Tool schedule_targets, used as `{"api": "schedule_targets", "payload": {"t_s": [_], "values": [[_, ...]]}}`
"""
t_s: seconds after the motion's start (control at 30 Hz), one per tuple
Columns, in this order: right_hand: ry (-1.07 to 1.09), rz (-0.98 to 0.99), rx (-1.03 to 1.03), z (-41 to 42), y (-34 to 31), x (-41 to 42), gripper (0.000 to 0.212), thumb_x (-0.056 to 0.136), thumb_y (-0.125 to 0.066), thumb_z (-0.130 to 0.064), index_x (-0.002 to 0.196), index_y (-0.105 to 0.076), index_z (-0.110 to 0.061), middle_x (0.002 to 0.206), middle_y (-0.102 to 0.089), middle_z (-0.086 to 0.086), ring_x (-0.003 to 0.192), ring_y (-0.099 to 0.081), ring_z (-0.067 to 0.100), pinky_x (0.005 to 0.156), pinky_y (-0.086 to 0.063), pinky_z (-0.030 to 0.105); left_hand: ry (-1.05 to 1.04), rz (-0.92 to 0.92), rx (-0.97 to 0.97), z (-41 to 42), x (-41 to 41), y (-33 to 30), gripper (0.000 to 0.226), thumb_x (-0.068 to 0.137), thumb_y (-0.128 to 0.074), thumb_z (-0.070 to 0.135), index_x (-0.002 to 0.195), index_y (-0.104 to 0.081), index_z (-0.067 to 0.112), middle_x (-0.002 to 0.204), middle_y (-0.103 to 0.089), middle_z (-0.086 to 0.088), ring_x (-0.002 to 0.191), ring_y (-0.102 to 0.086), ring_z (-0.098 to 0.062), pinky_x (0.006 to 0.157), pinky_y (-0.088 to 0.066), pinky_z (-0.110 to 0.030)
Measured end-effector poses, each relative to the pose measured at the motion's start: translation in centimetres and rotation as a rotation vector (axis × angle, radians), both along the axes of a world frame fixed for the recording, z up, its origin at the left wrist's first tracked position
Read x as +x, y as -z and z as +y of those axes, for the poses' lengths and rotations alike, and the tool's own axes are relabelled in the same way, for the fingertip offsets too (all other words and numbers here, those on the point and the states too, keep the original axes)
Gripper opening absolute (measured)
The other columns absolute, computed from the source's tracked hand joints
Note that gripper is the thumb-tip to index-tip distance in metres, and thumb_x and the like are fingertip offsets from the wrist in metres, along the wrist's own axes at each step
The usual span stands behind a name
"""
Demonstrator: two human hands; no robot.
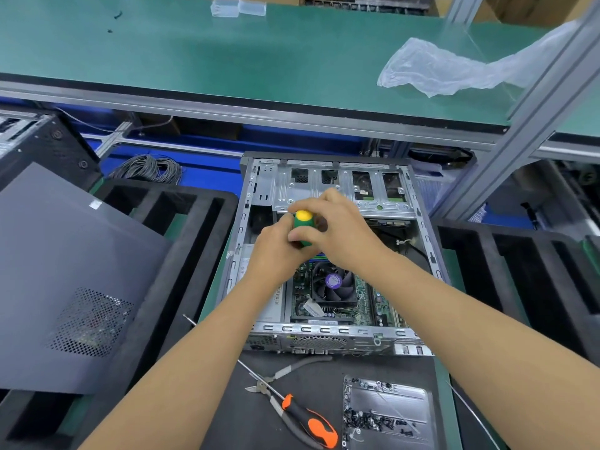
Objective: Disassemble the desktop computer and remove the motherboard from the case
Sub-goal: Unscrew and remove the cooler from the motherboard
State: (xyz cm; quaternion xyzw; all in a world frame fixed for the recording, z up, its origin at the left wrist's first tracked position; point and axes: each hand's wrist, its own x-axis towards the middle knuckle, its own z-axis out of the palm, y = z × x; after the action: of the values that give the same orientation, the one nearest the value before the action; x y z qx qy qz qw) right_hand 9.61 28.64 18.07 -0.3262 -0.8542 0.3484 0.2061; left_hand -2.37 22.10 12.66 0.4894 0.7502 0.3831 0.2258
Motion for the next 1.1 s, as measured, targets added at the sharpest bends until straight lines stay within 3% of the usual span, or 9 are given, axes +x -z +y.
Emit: {"api": "schedule_targets", "payload": {"t_s": [0.13,0.23,0.4,0.5,0.6,0.77,0.93,1.1], "values": [[0.043,0.043,0.064,-0.1,0.4,0.0,0.032,0.085,-0.073,-0.025,0.114,-0.062,-0.025,0.097,-0.049,-0.012,0.095,-0.048,0.01,0.084,-0.038,0.024,0.03,-0.033,0.032,-0.3,-0.2,0.1,0.039,0.072,-0.078,0.027,0.101,-0.054,0.014,0.085,-0.065,0.002,0.083,-0.063,-0.022,0.073,-0.053,-0.046],[-0.033,0.005,0.066,0.3,0.1,0.3,0.031,0.087,-0.068,-0.012,0.117,-0.064,-0.018,0.106,-0.058,-0.005,0.097,-0.049,0.011,0.088,-0.036,0.021,0.129,0.001,0.033,-0.6,-0.5,0.3,0.028,0.08,-0.076,0.022,0.094,-0.052,0.026,0.085,-0.065,0.008,0.086,-0.063,-0.021,0.074,-0.052,-0.041],[-0.133,-0.074,-0.047,0.4,-0.3,0.5,0.045,0.094,-0.057,-0.005,0.134,-0.057,-0.027,0.116,-0.058,-0.012,0.098,-0.048,0.002,0.084,-0.032,0.002,0.075,0.03,0.024,-0.6,-0.5,0.1,0.036,0.075,-0.08,0.027,0.1,-0.054,0.024,0.085,-0.067,0.004,0.082,-0.063,-0.018,0.074,-0.053,-0.04],[-0.18,-0.123,-0.069,0.6,-0.3,0.5,0.05,0.095,-0.061,-0.022,0.142,-0.047,-0.034,0.127,-0.054,-0.009,0.106,-0.046,0.005,0.095,-0.036,0.018,0.042,0.015,0.012,-0.5,-0.4,-0.1,0.041,0.072,-0.08,0.028,0.103,-0.058,0.015,0.082,-0.068,0.0,0.078,-0.065,-0.02,0.072,-0.055,-0.043],[-0.072,-0.075,-0.042,0.4,0.3,0.4,0.052,0.086,-0.072,-0.033,0.135,-0.054,-0.035,0.1,-0.044,-0.013,0.093,-0.045,0.006,0.083,-0.034,0.02,-0.009,0.022,-0.011,-0.3,0.0,-0.2,0.038,0.071,-0.08,0.03,0.094,-0.058,0.01,0.075,-0.065,-0.002,0.072,-0.064,-0.023,0.067,-0.054,-0.047],[0.029,0.059,-0.021,0.3,1.0,0.5,0.034,0.084,-0.075,-0.023,0.113,-0.057,-0.028,0.098,-0.055,-0.013,0.086,-0.054,0.005,0.076,-0.04,0.016,0.02,0.03,-0.001,-0.3,-0.2,0.0,0.039,0.068,-0.081,0.033,0.093,-0.058,0.014,0.076,-0.067,0.003,0.075,-0.064,-0.018,0.07,-0.054,-0.043],[0.097,0.027,0.024,1.6,1.0,2.3,0.03,0.09,-0.068,-0.019,0.118,-0.06,-0.026,0.102,-0.061,-0.006,0.087,-0.059,0.012,0.078,-0.043,0.022,0.196,0.095,0.033,-0.4,0.0,0.3,0.035,0.086,-0.072,0.021,0.119,-0.062,0.019,0.103,-0.072,0.004,0.1,-0.066,-0.013,0.09,-0.052,-0.038],[0.1,0.087,0.037,1.4,1.2,3.4,0.029,0.09,-0.066,-0.019,0.118,-0.058,-0.026,0.101,-0.063,-0.002,0.091,-0.059,0.017,0.086,-0.049,0.035,0.265,0.05,0.097,-0.5,0.4,0.0,0.032,0.088,-0.07,0.018,0.119,-0.063,0.018,0.102,-0.071,0.008,0.094,-0.066,-0.004,0.092,-0.052,-0.031]]}}
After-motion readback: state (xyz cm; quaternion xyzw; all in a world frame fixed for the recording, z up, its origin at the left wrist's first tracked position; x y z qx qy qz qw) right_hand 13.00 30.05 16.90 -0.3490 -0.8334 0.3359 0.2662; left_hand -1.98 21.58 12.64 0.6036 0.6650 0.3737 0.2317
